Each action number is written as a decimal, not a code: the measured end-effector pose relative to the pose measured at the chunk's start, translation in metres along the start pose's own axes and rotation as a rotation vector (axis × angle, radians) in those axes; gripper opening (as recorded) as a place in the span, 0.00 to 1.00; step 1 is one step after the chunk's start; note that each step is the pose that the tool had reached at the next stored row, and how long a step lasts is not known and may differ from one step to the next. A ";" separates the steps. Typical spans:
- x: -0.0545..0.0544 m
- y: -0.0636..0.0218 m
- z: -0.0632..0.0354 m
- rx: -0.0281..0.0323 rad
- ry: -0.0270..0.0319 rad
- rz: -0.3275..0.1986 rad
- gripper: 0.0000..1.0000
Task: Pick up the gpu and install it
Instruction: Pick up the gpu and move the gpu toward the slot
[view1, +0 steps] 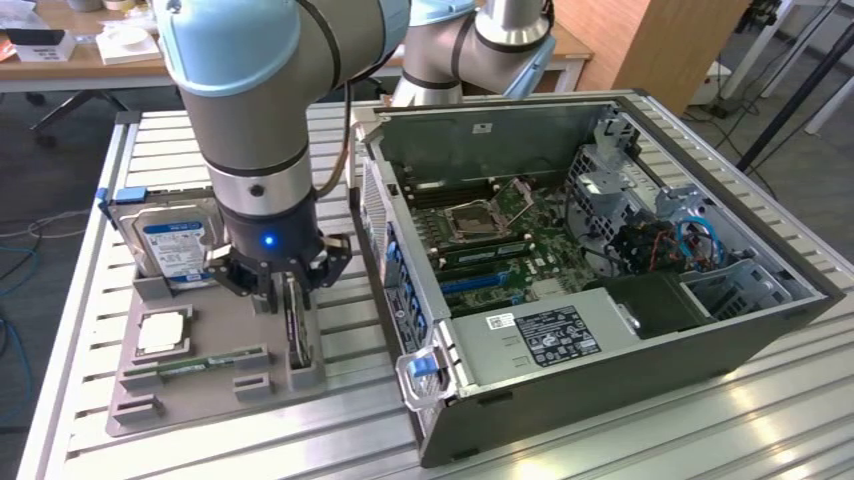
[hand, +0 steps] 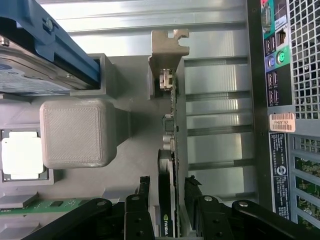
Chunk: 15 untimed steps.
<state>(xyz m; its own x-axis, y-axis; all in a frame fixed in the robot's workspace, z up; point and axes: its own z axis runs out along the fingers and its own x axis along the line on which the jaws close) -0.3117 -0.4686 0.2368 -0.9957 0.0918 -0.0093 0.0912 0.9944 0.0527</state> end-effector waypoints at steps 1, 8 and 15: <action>0.000 0.0000 0.0007 0.0000 0.0000 0.000 0.41; 0.000 -0.0002 0.0035 0.0002 0.0000 0.000 0.41; 0.000 -0.0002 0.0041 0.0002 0.0000 0.000 0.41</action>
<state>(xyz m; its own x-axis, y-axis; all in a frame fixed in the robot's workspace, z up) -0.3117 -0.4686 0.2327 -0.9957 0.0919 -0.0093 0.0913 0.9944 0.0526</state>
